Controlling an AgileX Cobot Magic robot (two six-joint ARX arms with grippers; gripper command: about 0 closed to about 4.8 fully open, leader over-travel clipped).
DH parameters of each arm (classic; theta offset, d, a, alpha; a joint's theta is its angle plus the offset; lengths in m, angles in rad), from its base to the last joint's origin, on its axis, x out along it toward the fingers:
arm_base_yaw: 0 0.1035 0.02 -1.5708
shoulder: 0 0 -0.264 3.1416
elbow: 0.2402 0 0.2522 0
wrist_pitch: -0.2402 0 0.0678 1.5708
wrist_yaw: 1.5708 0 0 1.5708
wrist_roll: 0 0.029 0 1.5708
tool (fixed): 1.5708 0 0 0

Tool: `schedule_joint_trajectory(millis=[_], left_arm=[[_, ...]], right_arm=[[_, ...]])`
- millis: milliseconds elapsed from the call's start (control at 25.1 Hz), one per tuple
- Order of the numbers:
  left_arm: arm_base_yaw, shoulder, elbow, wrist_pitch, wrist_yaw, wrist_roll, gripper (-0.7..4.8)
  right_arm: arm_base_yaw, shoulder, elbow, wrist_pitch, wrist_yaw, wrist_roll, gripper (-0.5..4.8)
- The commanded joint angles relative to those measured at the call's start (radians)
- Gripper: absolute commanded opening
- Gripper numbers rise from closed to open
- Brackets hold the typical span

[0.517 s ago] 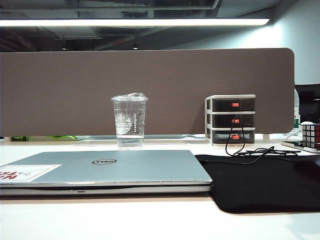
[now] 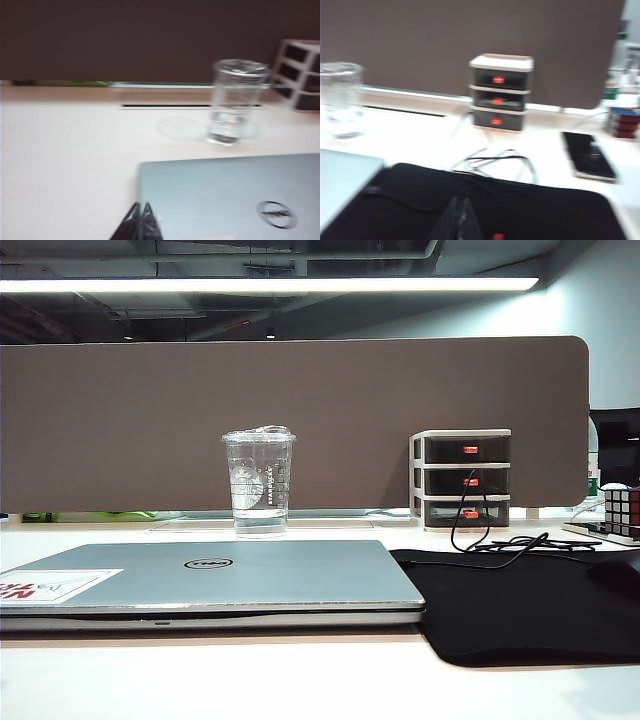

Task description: Pick up the coffee cup and place it on the right side of the laptop.

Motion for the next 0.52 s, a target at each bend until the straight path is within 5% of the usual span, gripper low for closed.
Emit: schedule_joint_trajectory(millis=[40,239,517], left_arm=[[-0.001,0.0,0.006,0.013,0.187,-0.072,-0.03],[-0.001,0.0,0.006,0.013,0.439,-0.144,-0.03],[-0.001,0.0,0.006,0.065,0.482,-0.145,-0.01]], right_arm=[[0.001,-0.002,-0.005,0.003,-0.174,0.053,-0.01],[0.002,-0.002,-0.005,-0.042,-0.485,0.082,-0.01],[0.002,-0.002,-0.005,-0.058,-0.522,0.082,-0.01]])
